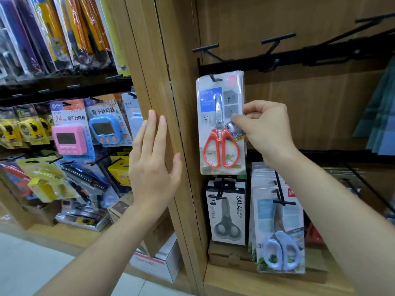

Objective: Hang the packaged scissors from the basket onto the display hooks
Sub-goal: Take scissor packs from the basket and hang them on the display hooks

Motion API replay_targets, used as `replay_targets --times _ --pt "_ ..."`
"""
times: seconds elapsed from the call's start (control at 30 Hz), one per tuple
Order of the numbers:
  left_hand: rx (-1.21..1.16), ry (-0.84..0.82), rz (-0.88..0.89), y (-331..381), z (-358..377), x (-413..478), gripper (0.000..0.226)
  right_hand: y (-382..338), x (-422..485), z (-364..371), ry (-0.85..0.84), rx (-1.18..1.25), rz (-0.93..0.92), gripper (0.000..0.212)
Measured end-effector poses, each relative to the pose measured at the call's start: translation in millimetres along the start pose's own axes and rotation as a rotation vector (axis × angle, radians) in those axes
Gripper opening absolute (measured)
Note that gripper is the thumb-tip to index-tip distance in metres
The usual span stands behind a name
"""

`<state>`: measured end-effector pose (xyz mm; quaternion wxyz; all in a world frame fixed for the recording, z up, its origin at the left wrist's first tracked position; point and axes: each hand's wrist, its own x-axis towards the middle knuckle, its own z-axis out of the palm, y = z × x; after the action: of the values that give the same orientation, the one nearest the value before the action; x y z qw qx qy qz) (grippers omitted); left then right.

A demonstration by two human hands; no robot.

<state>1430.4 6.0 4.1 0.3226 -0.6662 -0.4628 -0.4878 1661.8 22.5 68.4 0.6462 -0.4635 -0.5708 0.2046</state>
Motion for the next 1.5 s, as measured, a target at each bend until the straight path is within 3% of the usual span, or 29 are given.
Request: replay_targets --times 0.13,0.23,0.3,0.37,0.47,0.6,0.8,0.93,1.03,1.17,1.33,1.5 --pt "0.006 -0.018 -0.010 1.6 -2.4 -0.2 0.073 12.6 4.7 6.5 0.121 -0.172 -0.003 0.015" --pt "0.016 -0.044 -0.019 1.5 -5.3 0.3 0.074 22.0 -4.9 9.4 0.262 -0.377 -0.247 0.027" --pt "0.018 -0.059 -0.025 1.7 -6.6 -0.9 0.075 30.1 -10.7 11.6 0.215 -0.498 -0.522 0.043" --pt "0.015 -0.074 -0.021 1.6 -7.7 -2.1 0.074 40.4 -11.3 14.4 0.034 -0.710 -0.675 0.060" --pt "0.006 -0.091 -0.017 1.6 -9.6 -3.3 0.074 45.1 -11.3 20.4 -0.155 -0.992 -0.591 0.079" --pt "-0.011 -0.112 -0.033 5.3 -9.6 -5.9 0.077 34.6 -9.4 31.7 -0.187 -1.091 -0.489 0.082" --pt "-0.051 -0.130 -0.046 15.2 -14.0 -14.1 0.076 28.5 -12.9 22.6 -0.259 -0.969 -0.456 0.075" --pt "-0.182 -0.054 0.073 38.4 -16.2 -30.1 0.050 40.6 -30.0 -8.2 -0.225 -0.799 -0.531 0.067" --pt "-0.375 -0.182 0.150 64.6 -9.9 -45.8 0.030 51.6 -52.9 -47.1 -0.167 -0.757 -0.594 0.040" --pt "-0.573 -0.388 0.261 107.8 8.4 -73.8 0.016 49.9 -99.3 -124.3 -0.298 -0.832 -0.492 0.013" --pt "-0.868 -0.548 0.446 196.3 12.5 -102.3 0.015 19.7 -163.7 -247.2 -0.499 -1.072 -0.249 0.011" --pt "-1.079 -0.776 0.624 305.3 -4.4 -125.8 0.026 -23.5 -228.9 -355.4 -0.419 -1.165 0.088 0.015"
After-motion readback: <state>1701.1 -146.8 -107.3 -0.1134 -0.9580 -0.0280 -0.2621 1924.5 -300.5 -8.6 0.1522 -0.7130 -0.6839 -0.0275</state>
